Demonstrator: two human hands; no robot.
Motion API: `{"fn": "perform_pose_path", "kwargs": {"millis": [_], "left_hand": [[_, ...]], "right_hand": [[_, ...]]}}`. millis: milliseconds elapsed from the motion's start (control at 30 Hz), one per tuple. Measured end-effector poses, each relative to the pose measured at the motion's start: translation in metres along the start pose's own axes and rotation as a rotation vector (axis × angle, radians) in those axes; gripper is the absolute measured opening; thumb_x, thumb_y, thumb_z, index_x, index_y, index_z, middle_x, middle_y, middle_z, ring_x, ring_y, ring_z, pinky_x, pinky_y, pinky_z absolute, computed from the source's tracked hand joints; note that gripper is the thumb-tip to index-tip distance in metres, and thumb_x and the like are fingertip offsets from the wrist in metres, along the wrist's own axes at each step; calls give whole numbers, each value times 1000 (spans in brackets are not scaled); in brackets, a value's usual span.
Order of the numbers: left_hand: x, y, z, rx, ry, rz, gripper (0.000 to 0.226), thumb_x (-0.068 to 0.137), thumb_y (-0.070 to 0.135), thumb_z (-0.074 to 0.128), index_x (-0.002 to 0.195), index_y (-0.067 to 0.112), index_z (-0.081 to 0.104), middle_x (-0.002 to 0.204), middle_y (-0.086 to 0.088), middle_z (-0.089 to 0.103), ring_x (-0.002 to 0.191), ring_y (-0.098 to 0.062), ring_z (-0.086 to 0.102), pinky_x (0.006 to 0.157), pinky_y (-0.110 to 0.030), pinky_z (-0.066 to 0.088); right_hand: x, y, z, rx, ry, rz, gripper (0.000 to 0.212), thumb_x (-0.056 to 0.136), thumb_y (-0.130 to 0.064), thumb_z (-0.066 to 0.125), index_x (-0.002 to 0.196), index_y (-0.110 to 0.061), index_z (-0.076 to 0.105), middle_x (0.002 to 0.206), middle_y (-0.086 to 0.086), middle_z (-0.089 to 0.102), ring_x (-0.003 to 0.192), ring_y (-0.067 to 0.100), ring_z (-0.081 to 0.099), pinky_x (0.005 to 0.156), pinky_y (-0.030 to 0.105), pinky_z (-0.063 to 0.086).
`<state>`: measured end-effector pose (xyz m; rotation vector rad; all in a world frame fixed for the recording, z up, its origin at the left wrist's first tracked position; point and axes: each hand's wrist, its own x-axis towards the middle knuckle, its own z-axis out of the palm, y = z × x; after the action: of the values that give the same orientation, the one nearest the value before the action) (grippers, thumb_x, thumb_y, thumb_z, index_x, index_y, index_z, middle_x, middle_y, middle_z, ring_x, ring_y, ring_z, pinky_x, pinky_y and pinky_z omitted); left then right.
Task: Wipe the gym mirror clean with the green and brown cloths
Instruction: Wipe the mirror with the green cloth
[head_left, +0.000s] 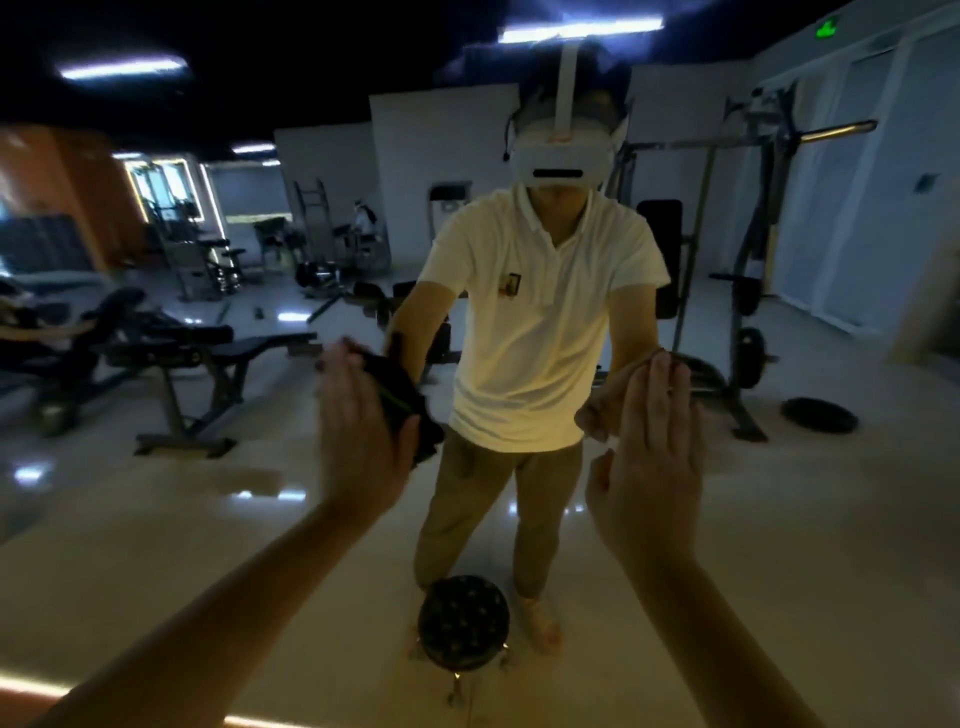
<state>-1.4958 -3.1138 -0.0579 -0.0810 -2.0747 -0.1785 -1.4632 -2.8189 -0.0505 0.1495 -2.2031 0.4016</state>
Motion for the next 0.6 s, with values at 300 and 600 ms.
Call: {"fn": "perform_pose_path", "kwargs": {"millis": [300, 600], "left_hand": [[-18, 158, 53, 180, -84, 663, 78, 104, 49, 51, 159, 2, 23, 166, -18, 27, 159, -30, -3, 129, -42, -7], [63, 54, -7, 79, -33, 431, 87, 102, 52, 44, 162, 9, -3, 168, -10, -1, 158, -22, -12, 129, -44, -2]], "right_hand": [[2, 26, -22, -13, -101, -181, 74, 95, -26, 33, 163, -2, 14, 173, 14, 3, 160, 28, 4, 124, 56, 27], [39, -7, -52, 68, -55, -216, 85, 90, -14, 49, 165, -13, 9, 174, 3, -6, 160, 24, -2, 127, 55, 18]]}}
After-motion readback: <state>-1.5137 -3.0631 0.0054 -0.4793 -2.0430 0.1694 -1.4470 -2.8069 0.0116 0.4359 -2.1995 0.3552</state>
